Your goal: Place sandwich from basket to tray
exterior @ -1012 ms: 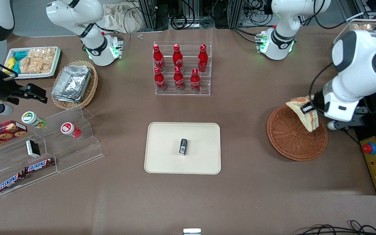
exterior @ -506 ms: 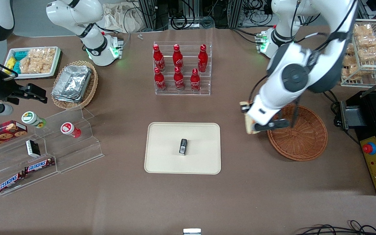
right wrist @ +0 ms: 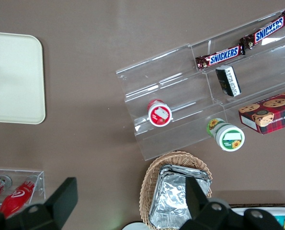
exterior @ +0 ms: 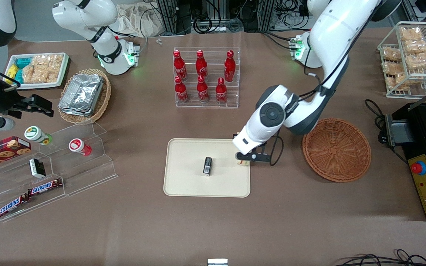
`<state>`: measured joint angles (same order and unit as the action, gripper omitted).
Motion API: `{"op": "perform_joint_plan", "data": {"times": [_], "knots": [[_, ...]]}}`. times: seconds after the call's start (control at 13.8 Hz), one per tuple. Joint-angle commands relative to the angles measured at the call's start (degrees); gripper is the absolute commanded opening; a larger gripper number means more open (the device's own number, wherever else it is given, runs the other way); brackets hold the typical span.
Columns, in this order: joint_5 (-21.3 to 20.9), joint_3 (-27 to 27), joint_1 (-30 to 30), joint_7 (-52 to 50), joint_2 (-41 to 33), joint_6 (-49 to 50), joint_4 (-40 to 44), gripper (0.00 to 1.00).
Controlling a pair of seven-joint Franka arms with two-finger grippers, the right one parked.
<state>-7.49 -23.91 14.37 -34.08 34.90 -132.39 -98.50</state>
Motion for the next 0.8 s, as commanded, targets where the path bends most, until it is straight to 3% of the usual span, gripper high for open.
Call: {"op": "perform_joint_plan", "data": {"times": [0.0,0.07,0.14,0.22,0.43,0.72], "knots": [[-6.28,1.33,1.89,-2.39,7.88,-1.91,6.48,0.00],[-7.96,1.41,1.89,-1.96,8.77,-2.43,6.57,0.14],[-9.28,1.41,1.89,-2.48,8.87,-2.53,6.57,0.69],[-9.81,1.41,1.98,-2.49,8.70,-2.70,6.74,0.99],[-9.65,1.33,1.80,-7.30,6.34,-2.09,7.54,1.00],[-8.68,1.85,1.19,-11.36,-2.97,2.45,7.71,0.99]]}}
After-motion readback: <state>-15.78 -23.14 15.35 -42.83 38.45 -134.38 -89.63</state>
